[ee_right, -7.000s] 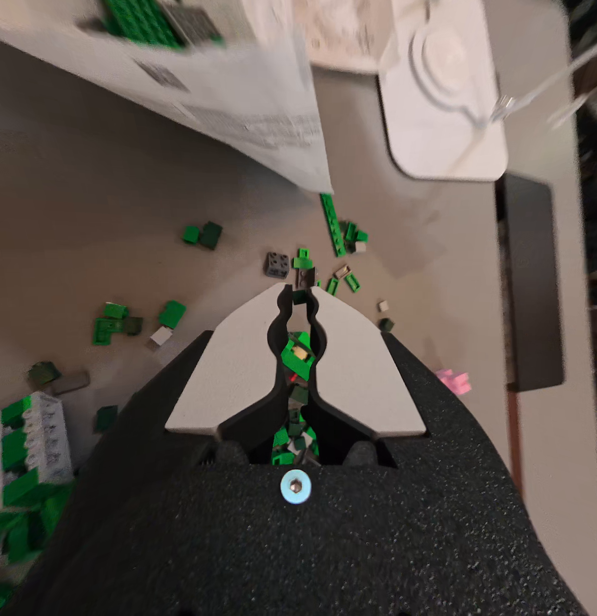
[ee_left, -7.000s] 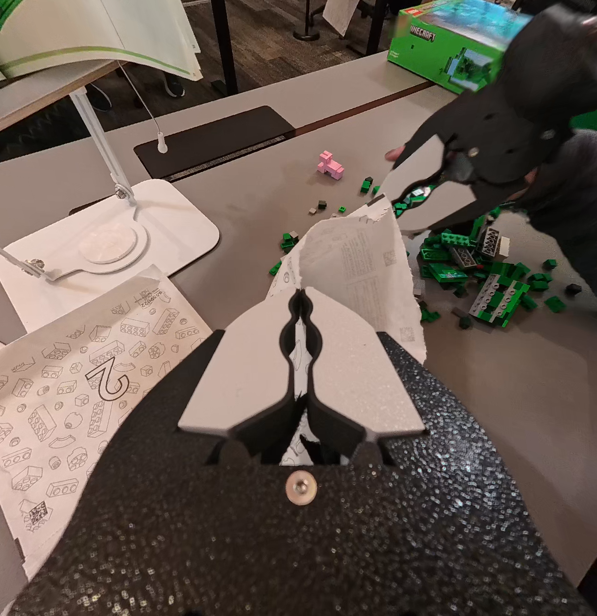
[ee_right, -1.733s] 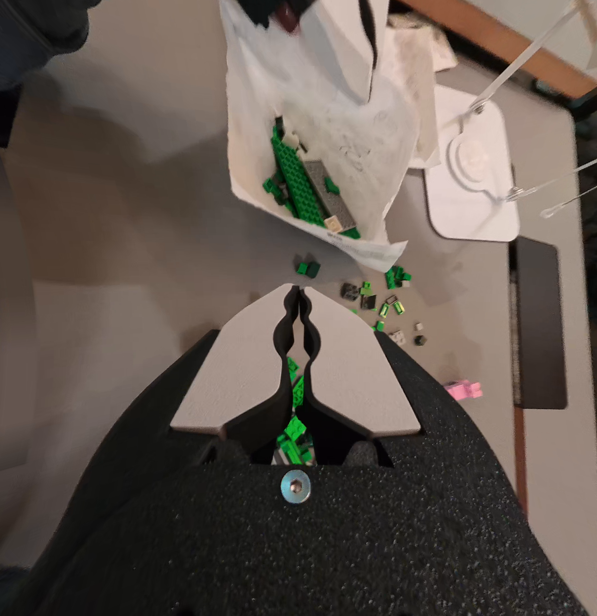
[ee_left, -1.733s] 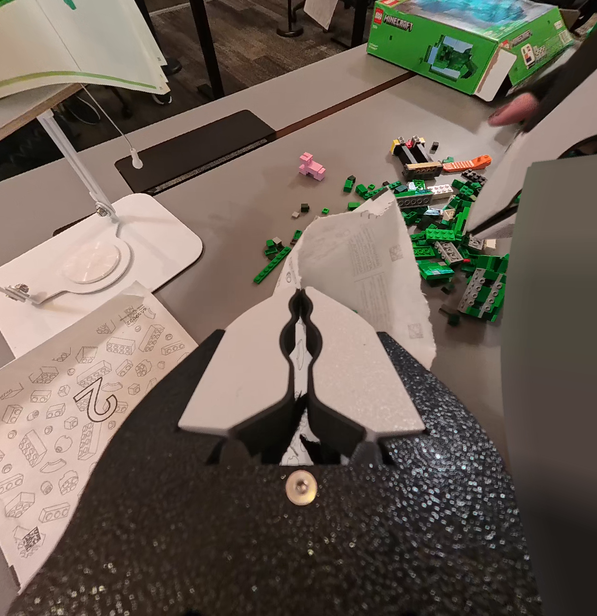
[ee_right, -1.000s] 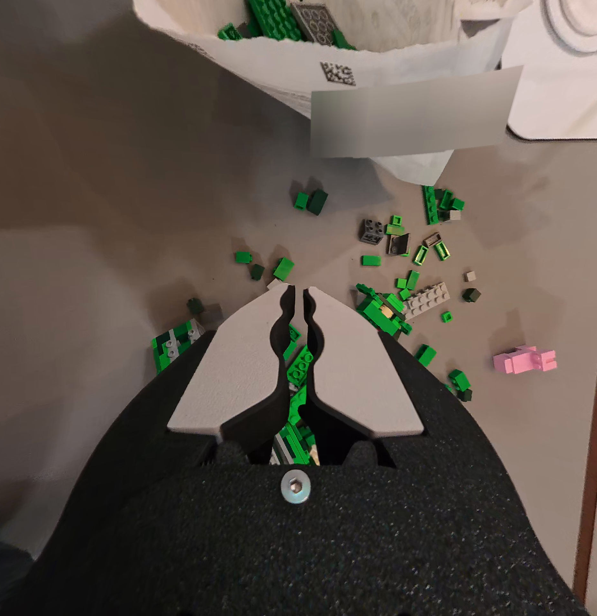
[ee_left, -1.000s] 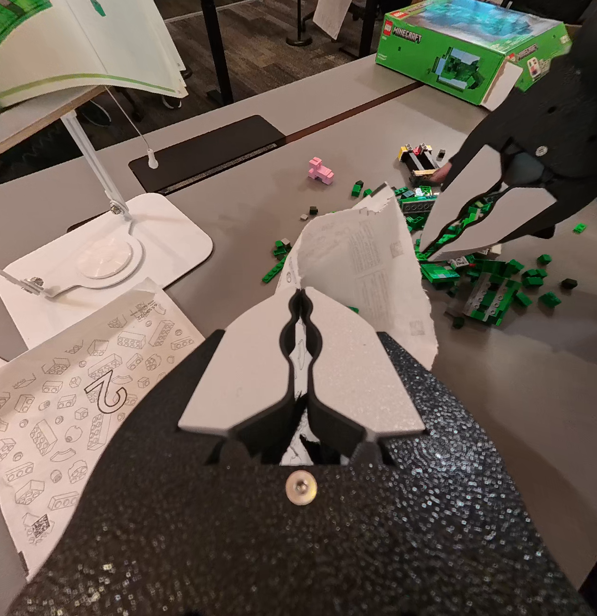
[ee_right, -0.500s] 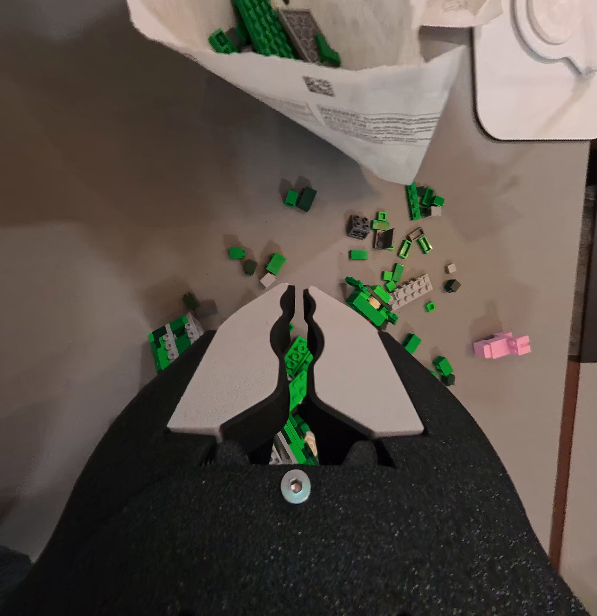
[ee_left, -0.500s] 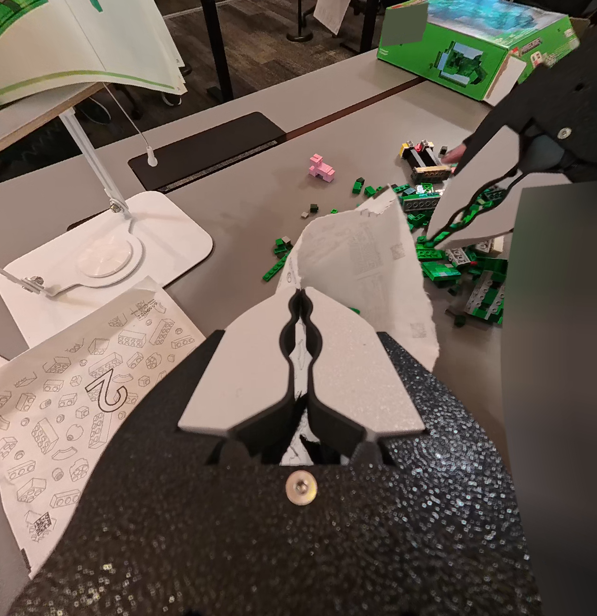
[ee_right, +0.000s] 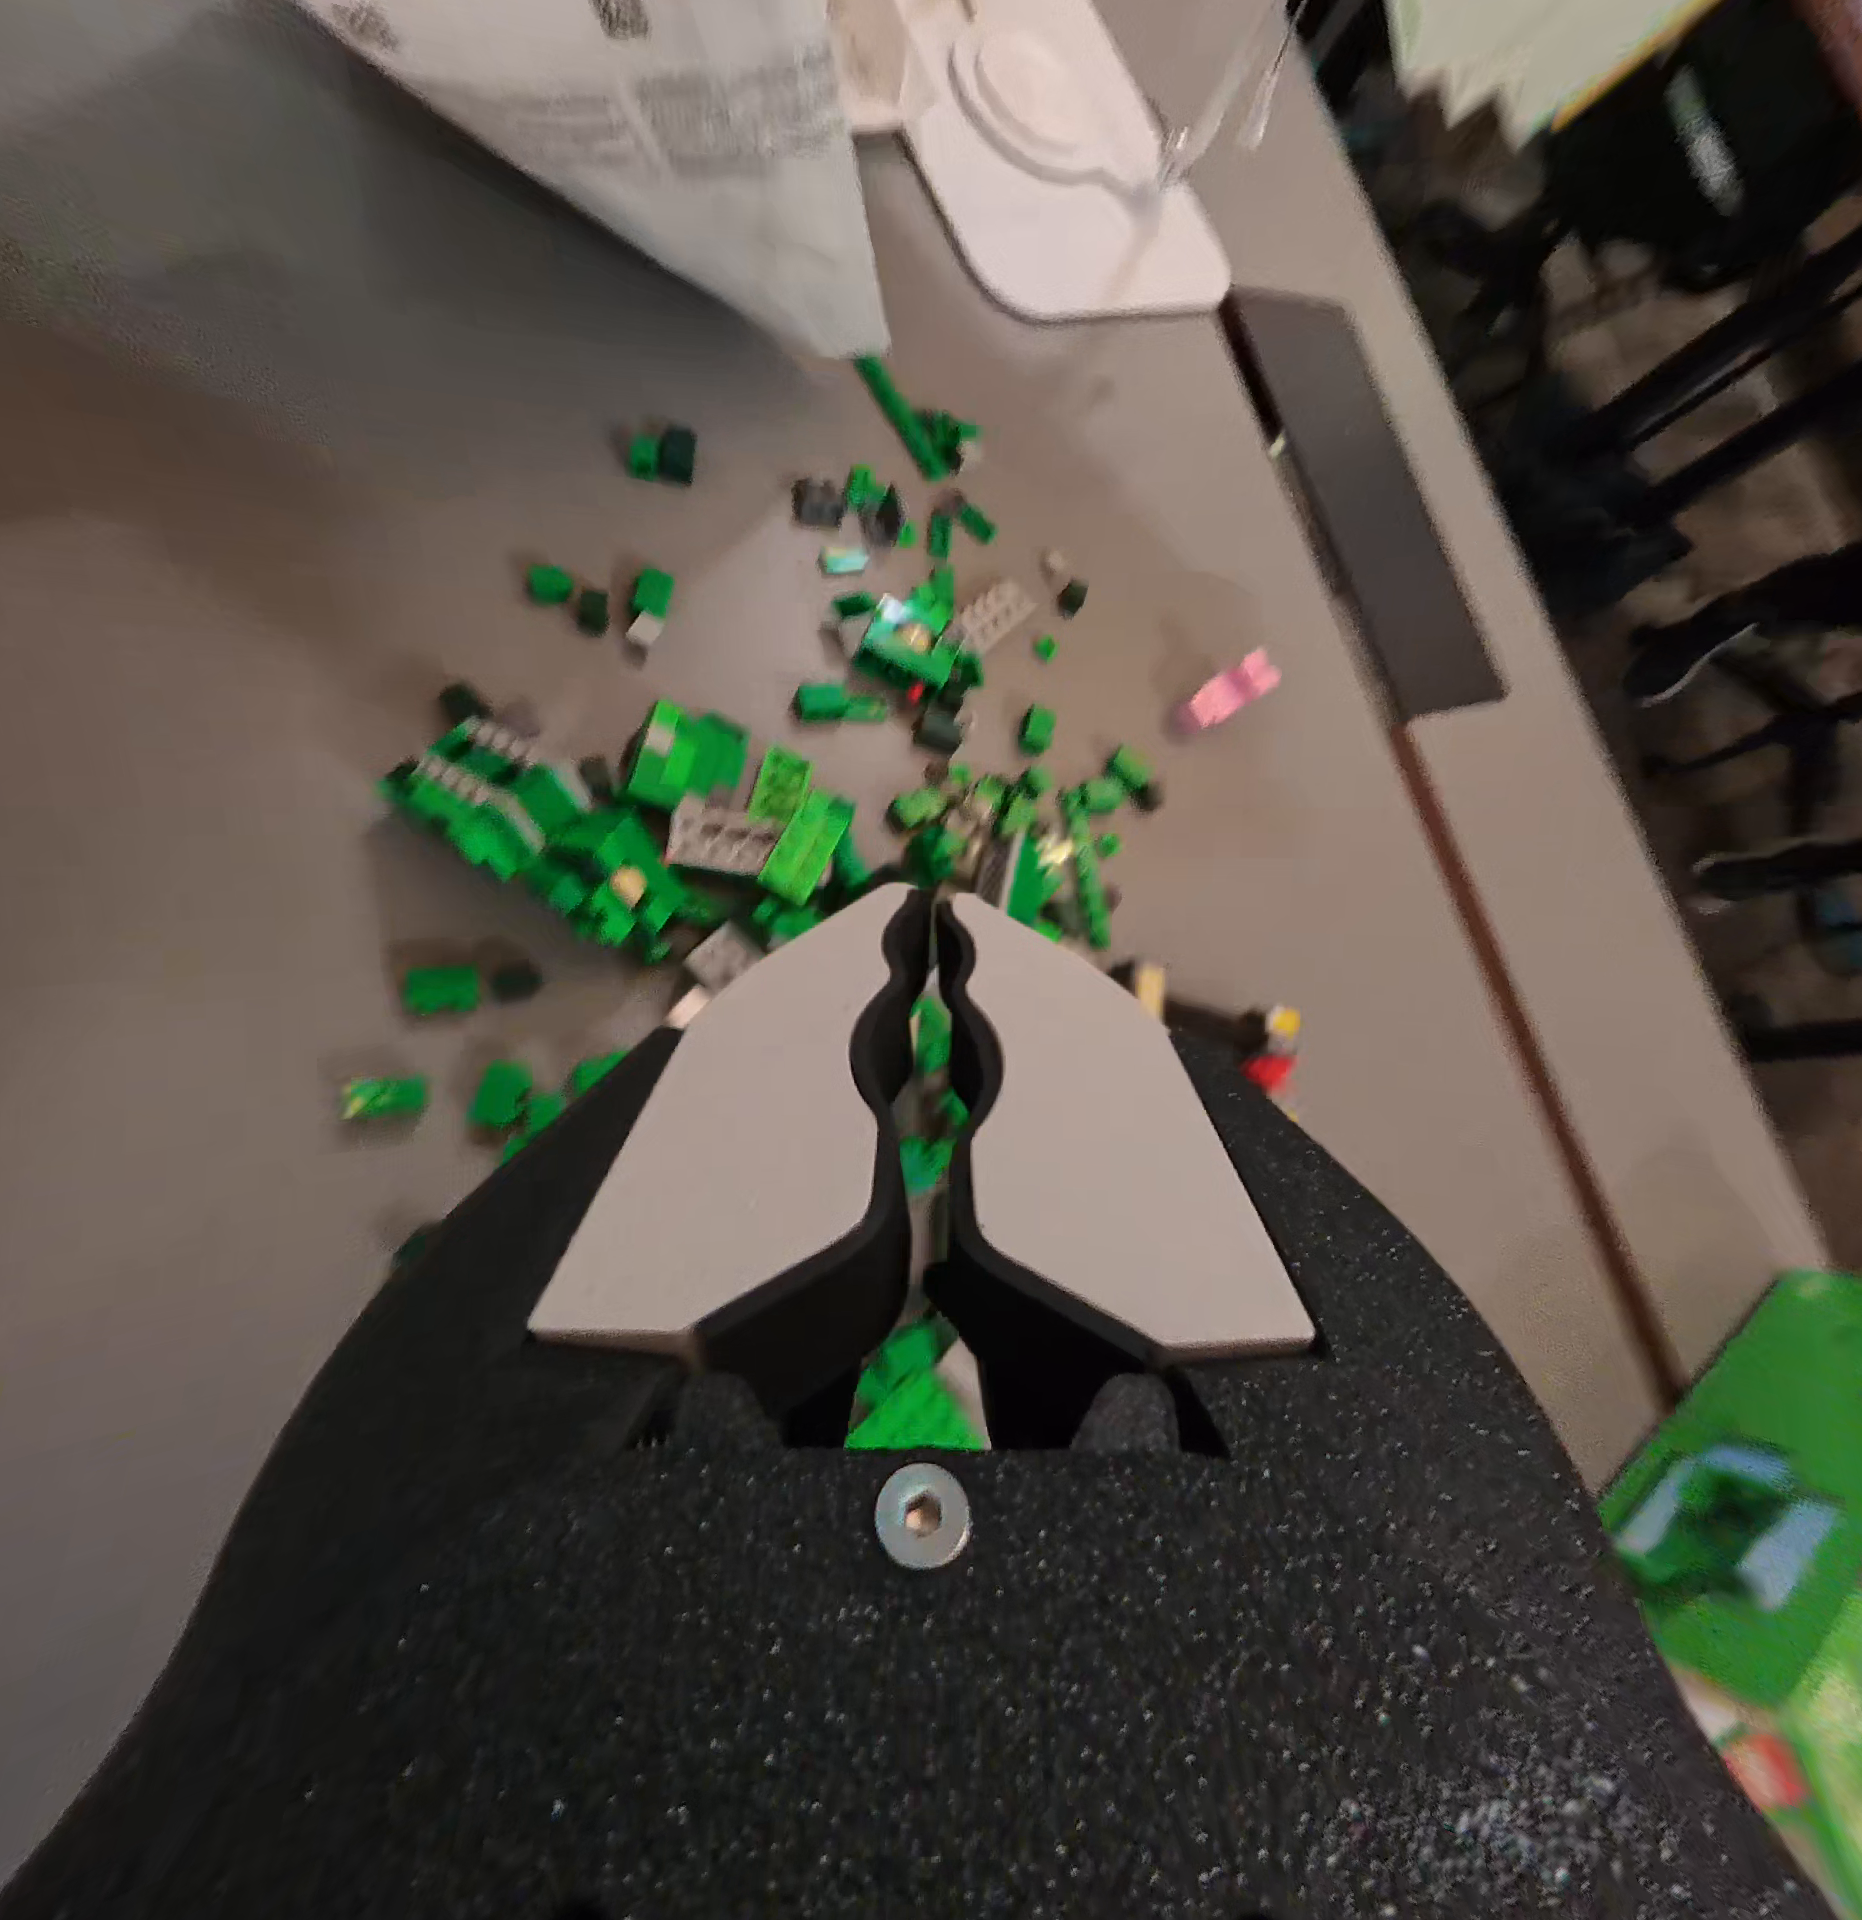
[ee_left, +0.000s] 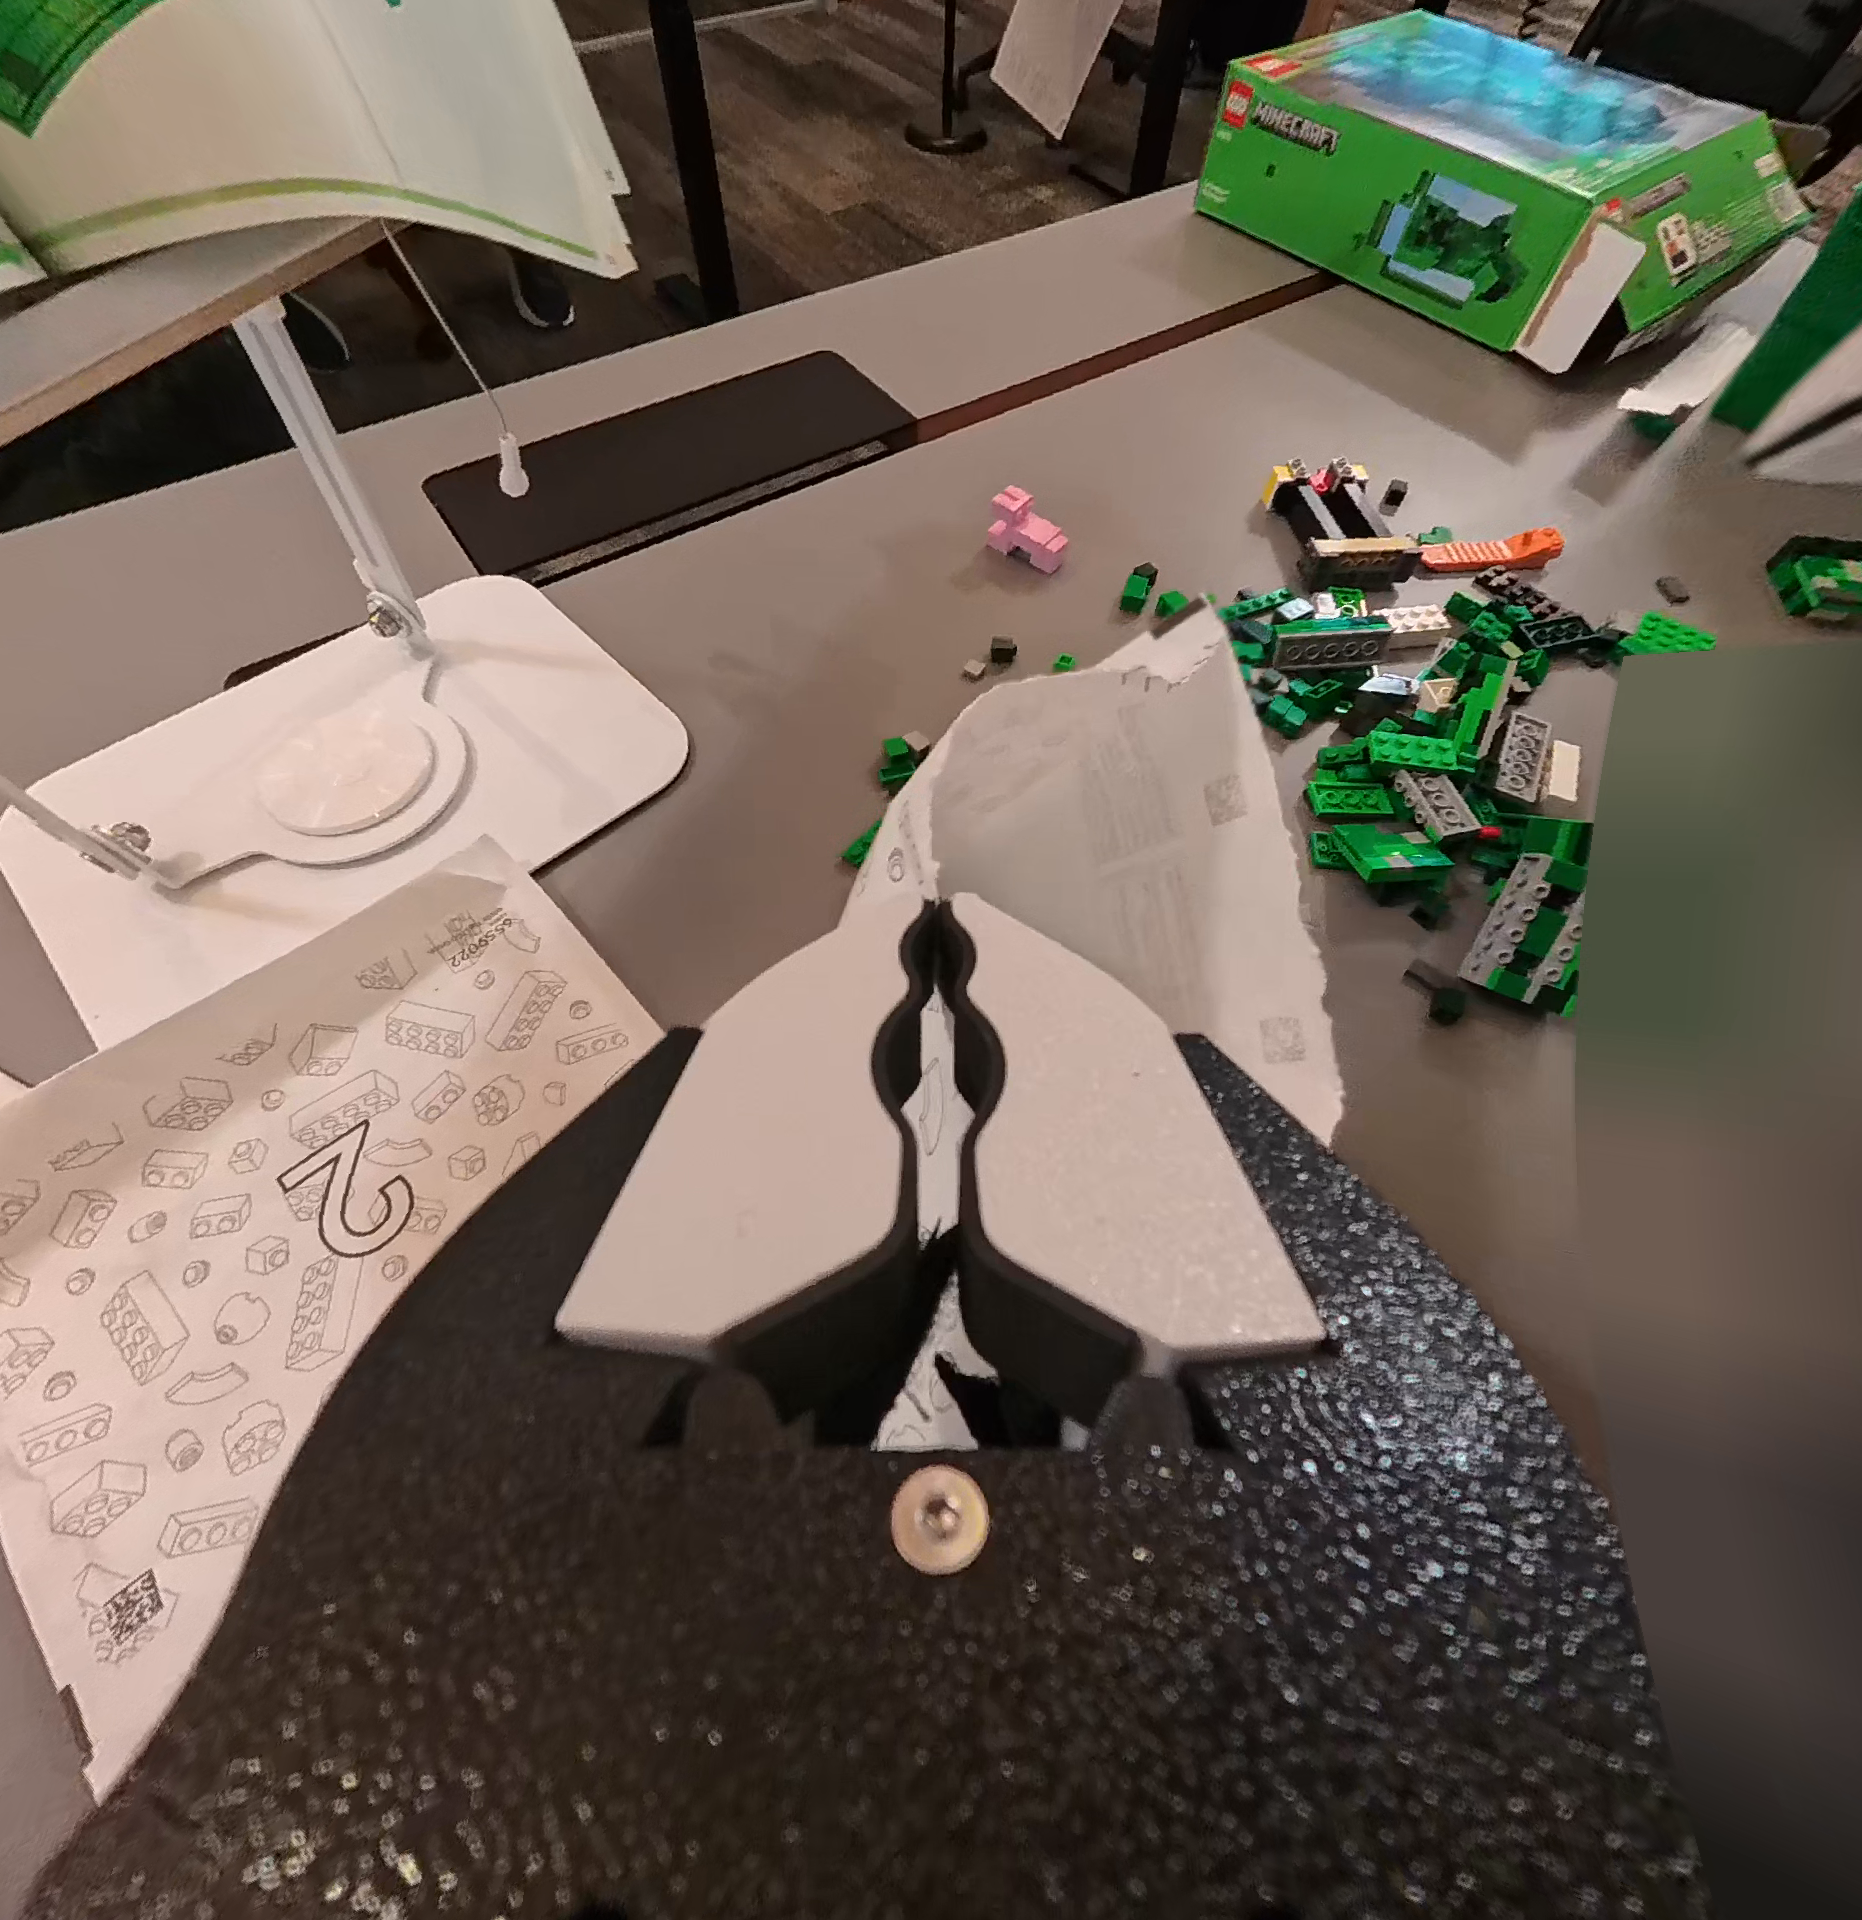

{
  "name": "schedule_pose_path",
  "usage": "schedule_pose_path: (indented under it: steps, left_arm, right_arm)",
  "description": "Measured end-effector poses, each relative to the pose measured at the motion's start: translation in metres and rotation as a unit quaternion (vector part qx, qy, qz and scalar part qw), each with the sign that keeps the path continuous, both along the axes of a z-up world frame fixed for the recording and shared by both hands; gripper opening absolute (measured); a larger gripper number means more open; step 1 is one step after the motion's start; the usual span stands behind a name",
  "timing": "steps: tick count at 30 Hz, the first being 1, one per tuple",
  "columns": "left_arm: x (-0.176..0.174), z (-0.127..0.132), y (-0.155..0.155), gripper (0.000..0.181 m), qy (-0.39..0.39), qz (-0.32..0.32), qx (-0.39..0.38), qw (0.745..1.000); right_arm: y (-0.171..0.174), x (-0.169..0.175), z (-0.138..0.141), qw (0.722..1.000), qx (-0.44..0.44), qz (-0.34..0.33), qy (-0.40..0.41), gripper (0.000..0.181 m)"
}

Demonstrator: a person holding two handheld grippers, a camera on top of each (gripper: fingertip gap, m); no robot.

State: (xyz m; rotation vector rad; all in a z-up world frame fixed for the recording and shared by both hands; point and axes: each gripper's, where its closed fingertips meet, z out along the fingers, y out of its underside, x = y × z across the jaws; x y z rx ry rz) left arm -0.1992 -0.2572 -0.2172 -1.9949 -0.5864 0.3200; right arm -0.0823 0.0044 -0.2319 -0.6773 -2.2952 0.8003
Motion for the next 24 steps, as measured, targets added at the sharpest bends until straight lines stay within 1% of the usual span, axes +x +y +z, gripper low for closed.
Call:
schedule_pose_path:
  steps: [1, 4, 6, 8, 10, 13, 16, 19, 24]
  left_arm:
    - [-0.001, 0.000, -0.001, 0.000, -0.002, 0.001, 0.002, 1.000]
    - [-0.002, -0.001, -0.001, 0.000, -0.003, 0.004, 0.004, 1.000]
    - [-0.001, -0.001, 0.000, 0.000, -0.003, 0.003, 0.002, 1.000]
    - [0.001, -0.001, 0.002, 0.000, 0.000, -0.001, -0.002, 1.000]
    - [0.002, -0.001, 0.003, 0.000, 0.004, -0.003, -0.006, 1.000]
    - [0.001, 0.000, 0.002, 0.000, 0.001, -0.002, 0.000, 1.000]
    - [0.000, 0.000, 0.000, 0.000, 0.001, 0.002, 0.002, 1.000]
    - [-0.001, -0.002, -0.001, 0.000, 0.001, 0.004, -0.002, 1.000]
    - [-0.002, -0.003, 0.000, 0.000, -0.001, 0.004, 0.000, 1.000]
  right_arm:
    - [0.007, 0.012, -0.007, 1.000, -0.011, -0.008, -0.021, 0.004]
    - [0.020, 0.047, -0.033, 0.997, -0.033, -0.013, -0.063, 0.012]
    - [0.022, 0.068, -0.051, 0.996, -0.038, -0.013, -0.080, 0.013]
    - [0.022, 0.085, -0.066, 0.995, -0.044, -0.011, -0.084, 0.014]
    - [0.022, 0.095, -0.075, 0.995, -0.060, -0.017, -0.082, 0.013]
    - [0.029, 0.101, -0.077, 0.995, -0.070, -0.047, -0.054, 0.015]
    - [0.047, 0.098, -0.069, 0.993, -0.075, -0.096, 0.003, 0.022]
    - [0.069, 0.092, -0.060, 0.980, -0.107, -0.163, 0.032, 0.026]
    - [0.099, 0.084, -0.059, 0.959, -0.140, -0.244, 0.047, 0.026]
